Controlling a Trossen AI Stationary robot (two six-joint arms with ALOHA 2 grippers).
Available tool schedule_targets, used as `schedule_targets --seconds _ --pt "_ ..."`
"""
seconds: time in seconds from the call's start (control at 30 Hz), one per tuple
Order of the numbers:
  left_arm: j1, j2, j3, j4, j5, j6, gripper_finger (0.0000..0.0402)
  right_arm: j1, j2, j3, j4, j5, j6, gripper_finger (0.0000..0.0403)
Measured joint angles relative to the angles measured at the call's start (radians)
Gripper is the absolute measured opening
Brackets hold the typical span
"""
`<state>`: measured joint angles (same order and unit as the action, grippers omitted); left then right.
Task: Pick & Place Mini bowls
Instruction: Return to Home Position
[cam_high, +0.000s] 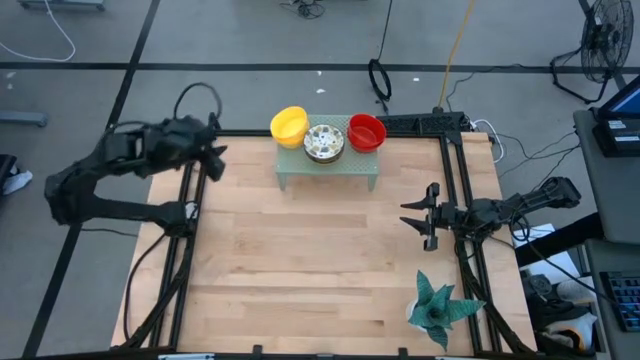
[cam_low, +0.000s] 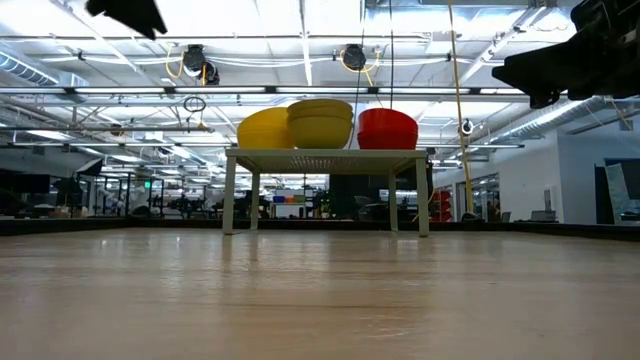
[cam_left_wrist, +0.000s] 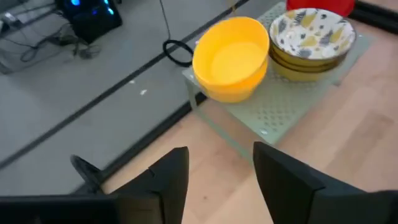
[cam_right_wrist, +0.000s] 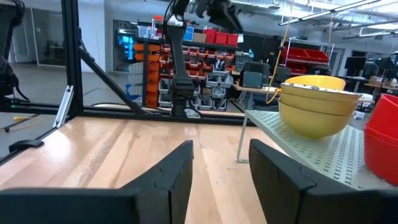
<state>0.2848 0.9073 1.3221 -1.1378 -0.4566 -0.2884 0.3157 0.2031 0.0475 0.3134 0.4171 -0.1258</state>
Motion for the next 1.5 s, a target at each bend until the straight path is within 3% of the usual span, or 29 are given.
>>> schedule_targets --seconds 0.2,0.33,0.57,0.67,0.77,1.17,1.5 --pt "-0.070 -0.207 -0.236 0.101 -0.014 -0.099 0.0164 0.000 0.000 0.000 0.000 0.000 0.008 0.0144" --pt "-0.097 -0.326 -0.447 0.287 -0.032 -0.173 0.0156 0.000 0.000 0.000 0.001 0.000 0.008 0.0144" --pt "-0.120 -0.392 -0.762 0.645 -0.014 -0.219 0.0152 0.000 0.000 -0.001 0.000 0.000 0.008 0.0144" --pt "-0.121 -0.390 -0.833 0.661 -0.077 -0.196 0.0152 0.000 0.000 -0.001 0.000 0.000 0.008 0.0144" --pt "-0.120 -0.391 -0.878 0.668 -0.132 -0.130 0.0152 0.000 0.000 -0.001 0.000 0.000 0.008 0.0144" --pt "-0.120 -0.390 -0.900 0.695 -0.086 -0.136 0.0152 0.000 0.000 -0.001 0.004 0.000 0.009 0.0144" --pt "-0.120 -0.275 -0.901 0.718 -0.083 -0.138 0.0152 0.000 0.000 -0.001 0.003 0.000 0.009 0.0144"
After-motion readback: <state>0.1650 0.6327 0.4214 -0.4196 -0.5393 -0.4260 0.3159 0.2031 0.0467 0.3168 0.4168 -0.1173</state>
